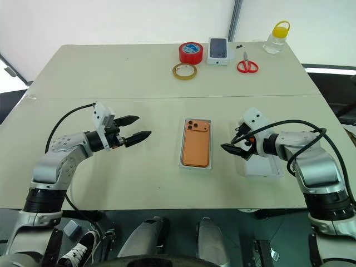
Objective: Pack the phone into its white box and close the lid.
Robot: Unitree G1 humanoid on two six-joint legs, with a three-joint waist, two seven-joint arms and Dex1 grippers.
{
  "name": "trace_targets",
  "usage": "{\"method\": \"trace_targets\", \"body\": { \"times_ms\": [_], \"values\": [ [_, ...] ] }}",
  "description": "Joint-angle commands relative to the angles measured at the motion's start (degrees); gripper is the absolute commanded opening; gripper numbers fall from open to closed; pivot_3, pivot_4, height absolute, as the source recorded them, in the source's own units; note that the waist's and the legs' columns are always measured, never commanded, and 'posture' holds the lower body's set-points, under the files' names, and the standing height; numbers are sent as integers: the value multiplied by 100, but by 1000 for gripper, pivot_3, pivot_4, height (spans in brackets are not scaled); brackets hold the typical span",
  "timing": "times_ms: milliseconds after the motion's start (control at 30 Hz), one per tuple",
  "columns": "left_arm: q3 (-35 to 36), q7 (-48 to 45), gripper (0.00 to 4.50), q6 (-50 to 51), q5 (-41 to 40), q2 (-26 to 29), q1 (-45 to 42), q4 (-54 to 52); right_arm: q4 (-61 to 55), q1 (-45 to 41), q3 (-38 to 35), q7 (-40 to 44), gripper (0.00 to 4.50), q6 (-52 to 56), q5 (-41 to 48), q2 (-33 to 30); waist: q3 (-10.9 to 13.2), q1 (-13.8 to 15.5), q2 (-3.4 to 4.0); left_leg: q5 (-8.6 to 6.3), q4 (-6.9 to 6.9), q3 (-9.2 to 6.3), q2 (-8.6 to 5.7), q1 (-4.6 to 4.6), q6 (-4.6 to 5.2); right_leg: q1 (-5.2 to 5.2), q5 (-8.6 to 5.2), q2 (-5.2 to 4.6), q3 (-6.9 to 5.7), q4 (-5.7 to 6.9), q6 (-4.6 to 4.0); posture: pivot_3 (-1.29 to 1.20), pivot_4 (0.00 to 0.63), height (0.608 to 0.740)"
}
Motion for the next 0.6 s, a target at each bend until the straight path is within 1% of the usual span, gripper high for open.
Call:
{"method": "trace_targets", "body": {
  "times_ms": [33,133,200,233,333,500,600],
  "values": [
    [192,-390,4480,-564,-126,139,116,-193,-847,111,-388,-848,4470,1054,-11,268,0,14,1,0,0,-1,0,0,0,0,0,0,-1,0,0,0,150,740],
    [179,-635,4480,-1029,-66,206,268,-188,-1399,427,-72,-1247,4470,1384,-145,233,-1,17,2,-1,-12,0,-1,-2,1,-5,-1,-3,0,-6,0,0,150,740],
    [198,-896,4480,-1099,-181,305,386,-175,-1732,542,-76,-1636,4470,1804,-167,520,-1,12,2,-1,-10,0,-2,-4,1,-6,-1,-5,0,-6,0,0,150,740],
    [243,-983,4480,-1247,-197,327,446,-163,-1959,729,43,-1700,4470,1824,-167,480,0,4,3,-1,-9,1,-2,-3,1,-5,0,-5,0,-5,-1,0,150,740],
    [305,-1104,4480,-1606,-131,401,574,-91,-2429,1104,-61,-2023,4470,2039,-177,694,0,8,3,-2,-10,-1,-1,-4,3,-6,-1,-5,-4,-4,-1,0,150,740],
    [283,-1072,4480,-1653,-172,383,643,-153,-2435,783,-190,-2347,4470,2497,-136,1004,0,-9,3,-3,-6,1,-2,-1,5,-3,0,-5,-2,-3,-1,0,150,740],
    [248,-1066,4480,-1684,-167,371,683,-206,-2182,480,-206,-2568,4470,2721,-194,1142,0,-8,3,-3,-10,1,-2,-1,6,-4,-1,-5,-3,-4,0,0,150,740]
  ]
}}
